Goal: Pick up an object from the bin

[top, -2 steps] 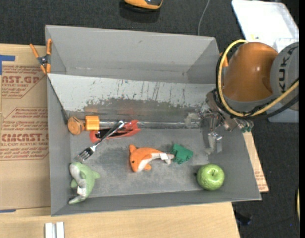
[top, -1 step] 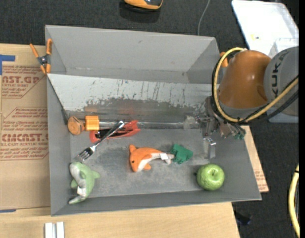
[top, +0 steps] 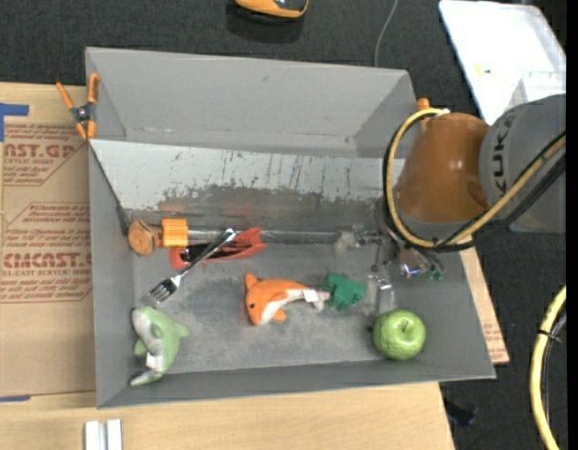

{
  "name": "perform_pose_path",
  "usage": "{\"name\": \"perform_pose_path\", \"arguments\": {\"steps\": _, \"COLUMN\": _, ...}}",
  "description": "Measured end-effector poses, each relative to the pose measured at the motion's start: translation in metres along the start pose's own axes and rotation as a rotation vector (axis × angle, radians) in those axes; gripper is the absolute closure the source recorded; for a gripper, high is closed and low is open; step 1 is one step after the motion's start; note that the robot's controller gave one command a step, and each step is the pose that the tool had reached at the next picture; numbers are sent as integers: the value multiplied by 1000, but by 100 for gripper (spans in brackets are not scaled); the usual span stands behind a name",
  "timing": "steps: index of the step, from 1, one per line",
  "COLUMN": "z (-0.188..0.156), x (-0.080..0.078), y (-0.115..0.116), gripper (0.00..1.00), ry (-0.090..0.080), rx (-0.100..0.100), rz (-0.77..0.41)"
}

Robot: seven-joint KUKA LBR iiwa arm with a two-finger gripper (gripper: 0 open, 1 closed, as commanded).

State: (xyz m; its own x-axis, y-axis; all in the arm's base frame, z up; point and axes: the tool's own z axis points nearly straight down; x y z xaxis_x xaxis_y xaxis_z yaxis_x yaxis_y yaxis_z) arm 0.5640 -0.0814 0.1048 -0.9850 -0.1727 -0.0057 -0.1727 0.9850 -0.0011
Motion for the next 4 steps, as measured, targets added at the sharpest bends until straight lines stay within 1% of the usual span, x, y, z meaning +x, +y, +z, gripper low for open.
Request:
{"name": "perform_pose_path", "arguments": {"steps": 1, "z": 13, "x": 5, "y": -2, "gripper": 0, "ry": -2, "rx": 1, "rz": -285}}
{"name": "perform_pose_path", "arguments": {"steps": 2, "z": -7, "x": 1, "y": 10, "gripper": 100, "ry": -1, "rx": -1, "rz": -200}}
{"name": "perform_pose_path", "arguments": {"steps": 3, "z": -7, "x": 1, "y": 10, "gripper": 0, "ry": 0, "rx": -1, "rz": -200}}
{"name": "perform_pose_path", "arguments": {"steps": 4, "z": -7, "x": 1, "y": 10, "gripper": 0, "ry": 0, "rx": -1, "rz": -200}}
